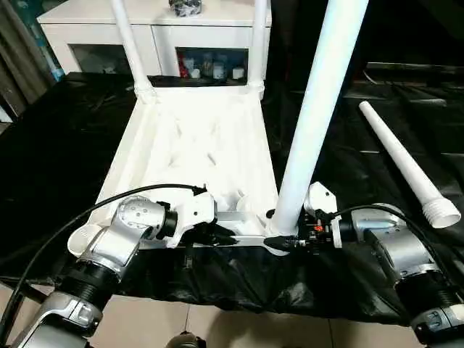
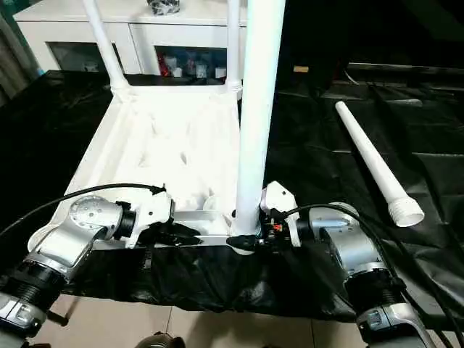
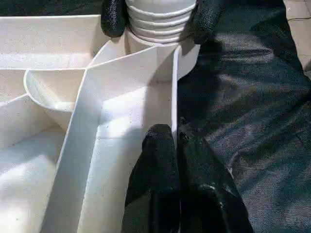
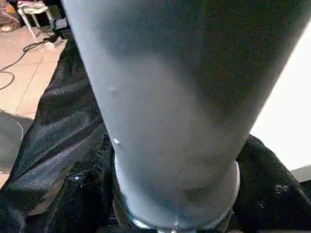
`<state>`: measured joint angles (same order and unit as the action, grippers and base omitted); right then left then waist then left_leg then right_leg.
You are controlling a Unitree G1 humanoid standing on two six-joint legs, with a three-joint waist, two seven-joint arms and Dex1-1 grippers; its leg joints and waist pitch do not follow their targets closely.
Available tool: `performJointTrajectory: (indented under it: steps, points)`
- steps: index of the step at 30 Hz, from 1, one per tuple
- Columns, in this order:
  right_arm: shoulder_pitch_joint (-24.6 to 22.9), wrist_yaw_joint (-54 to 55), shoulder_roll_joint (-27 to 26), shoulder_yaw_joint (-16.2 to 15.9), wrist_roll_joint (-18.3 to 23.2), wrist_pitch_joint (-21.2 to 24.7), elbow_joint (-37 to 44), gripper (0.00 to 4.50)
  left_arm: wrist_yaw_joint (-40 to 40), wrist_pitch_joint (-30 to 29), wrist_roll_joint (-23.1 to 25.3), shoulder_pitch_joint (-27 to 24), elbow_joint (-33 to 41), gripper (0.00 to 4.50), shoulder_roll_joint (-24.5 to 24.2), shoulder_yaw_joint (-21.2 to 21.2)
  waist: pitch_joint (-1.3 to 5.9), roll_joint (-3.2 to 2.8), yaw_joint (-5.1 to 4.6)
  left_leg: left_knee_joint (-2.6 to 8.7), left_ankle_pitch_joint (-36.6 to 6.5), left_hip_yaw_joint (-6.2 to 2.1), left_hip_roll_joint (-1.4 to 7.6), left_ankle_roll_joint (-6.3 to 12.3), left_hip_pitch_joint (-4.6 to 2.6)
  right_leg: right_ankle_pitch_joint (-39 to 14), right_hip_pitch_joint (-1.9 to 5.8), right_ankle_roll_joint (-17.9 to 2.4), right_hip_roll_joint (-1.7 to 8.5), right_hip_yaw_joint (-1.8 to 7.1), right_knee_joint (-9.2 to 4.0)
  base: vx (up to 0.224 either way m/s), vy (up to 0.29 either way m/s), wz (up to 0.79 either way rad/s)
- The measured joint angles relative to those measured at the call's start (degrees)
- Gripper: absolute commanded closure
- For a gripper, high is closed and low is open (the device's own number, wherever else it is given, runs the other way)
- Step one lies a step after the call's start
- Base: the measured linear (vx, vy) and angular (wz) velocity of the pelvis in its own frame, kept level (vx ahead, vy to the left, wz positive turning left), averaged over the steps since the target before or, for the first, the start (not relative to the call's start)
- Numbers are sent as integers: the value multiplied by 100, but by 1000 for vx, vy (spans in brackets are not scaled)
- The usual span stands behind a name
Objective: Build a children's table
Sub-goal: Rotate leg to tighten
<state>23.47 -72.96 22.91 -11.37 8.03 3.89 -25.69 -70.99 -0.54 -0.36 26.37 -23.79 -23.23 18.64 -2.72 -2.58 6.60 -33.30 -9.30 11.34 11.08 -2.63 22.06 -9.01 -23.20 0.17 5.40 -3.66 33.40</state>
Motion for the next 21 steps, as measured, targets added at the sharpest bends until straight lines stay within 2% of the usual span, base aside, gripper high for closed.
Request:
performJointTrajectory:
  steps: [3,4,7,13,17,19,21]
  points:
    - [-90,868,-358,307,-52,24,-110,178,503,-106,138,26,-108,450,175,-109,4,6,-37,-7,0,-1,1,-1,-9,0,2,0,0,2,11,0,0,0]
    - [-76,1399,-548,482,-113,9,-229,179,812,-167,275,99,-197,450,321,-135,5,10,-80,-12,0,-2,0,-1,-14,-1,3,3,0,3,13,0,0,0]
    - [-37,2256,-803,685,-170,11,-410,180,1331,-277,429,130,-266,450,593,-136,6,10,-161,-14,0,-5,-2,-1,-25,-15,9,25,1,4,11,0,0,0]
    - [98,4895,-1806,1212,-506,-8,-736,180,2626,-763,807,225,-444,450,1400,-181,8,-2,-271,14,0,-16,-11,-1,-65,-18,38,30,3,-8,-36,0,0,0]
    - [91,5409,-2010,1308,-594,-53,-746,180,2830,-829,915,230,-441,450,1537,-166,8,-7,-290,16,-1,-16,-25,-1,-67,-19,45,33,11,-4,-47,0,0,0]
    - [72,5431,-2033,1335,-588,-100,-746,124,2830,-827,917,229,-430,450,1539,-152,7,-9,-292,16,-1,-16,-28,0,-66,-19,48,33,13,-3,-53,0,0,0]
    - [59,5423,-2068,1342,-528,-152,-746,110,2839,-812,917,229,-425,450,1539,-146,6,-12,-295,17,-1,-16,-30,0,-62,-19,46,33,13,1,-57,0,0,0]
